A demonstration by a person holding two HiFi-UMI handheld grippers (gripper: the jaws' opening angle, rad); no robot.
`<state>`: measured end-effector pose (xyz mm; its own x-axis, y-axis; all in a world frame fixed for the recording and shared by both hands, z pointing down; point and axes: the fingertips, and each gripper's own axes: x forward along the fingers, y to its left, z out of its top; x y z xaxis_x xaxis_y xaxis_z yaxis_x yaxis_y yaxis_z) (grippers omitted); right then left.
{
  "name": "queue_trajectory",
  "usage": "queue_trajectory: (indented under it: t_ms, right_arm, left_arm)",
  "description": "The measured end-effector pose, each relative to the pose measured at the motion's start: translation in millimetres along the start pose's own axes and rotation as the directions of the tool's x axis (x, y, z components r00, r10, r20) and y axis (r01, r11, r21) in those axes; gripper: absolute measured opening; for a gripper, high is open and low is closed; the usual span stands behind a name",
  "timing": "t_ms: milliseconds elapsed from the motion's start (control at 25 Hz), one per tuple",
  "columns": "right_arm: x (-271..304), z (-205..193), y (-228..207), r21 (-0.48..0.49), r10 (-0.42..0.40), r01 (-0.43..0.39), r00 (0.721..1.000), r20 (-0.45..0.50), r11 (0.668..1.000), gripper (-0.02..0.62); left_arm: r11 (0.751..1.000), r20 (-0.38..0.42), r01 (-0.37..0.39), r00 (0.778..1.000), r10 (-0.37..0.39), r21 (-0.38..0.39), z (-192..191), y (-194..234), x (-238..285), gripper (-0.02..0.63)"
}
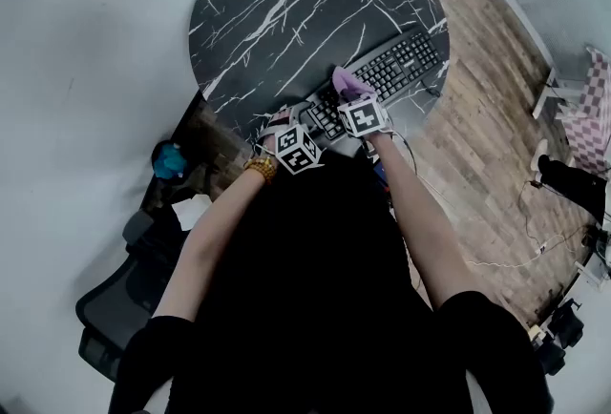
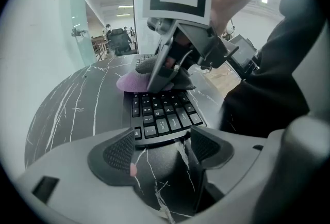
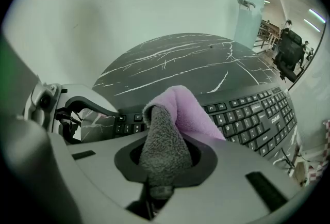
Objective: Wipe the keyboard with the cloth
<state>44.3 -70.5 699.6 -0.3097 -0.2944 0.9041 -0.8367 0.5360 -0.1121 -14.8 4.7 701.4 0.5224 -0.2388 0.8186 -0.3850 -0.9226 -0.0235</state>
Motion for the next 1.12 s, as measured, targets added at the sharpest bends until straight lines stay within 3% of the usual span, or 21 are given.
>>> queue_trajectory:
  t_ms: [120, 520, 1120]
  right_arm:
    - [0.1, 0.3, -0.1, -0.003, 0.012, -0.012, 1.000, -0.008, 1.000, 0.066]
    - [1.8, -0.8, 3.0, -0.033, -0.012, 0.012, 1.000, -0.008, 0.999, 0.066]
    - [4.5, -12.4, 30.8, -0.077, 0.018, -0.019, 1.000, -0.014, 0.997, 0.066]
  left_arm:
    - [1.000, -0.001, -0.007, 1.000, 0.007, 0.019, 0.1, -0.8, -1.7, 0.325]
    - [0.996, 0.025, -0.012, 1.000, 0.015, -0.093, 1.6, 3.1, -4.2, 0.325]
    - [0.998, 0.011, -0.025, 1.000, 0.026, -0.065, -4.6, 4.5, -2.7, 0.325]
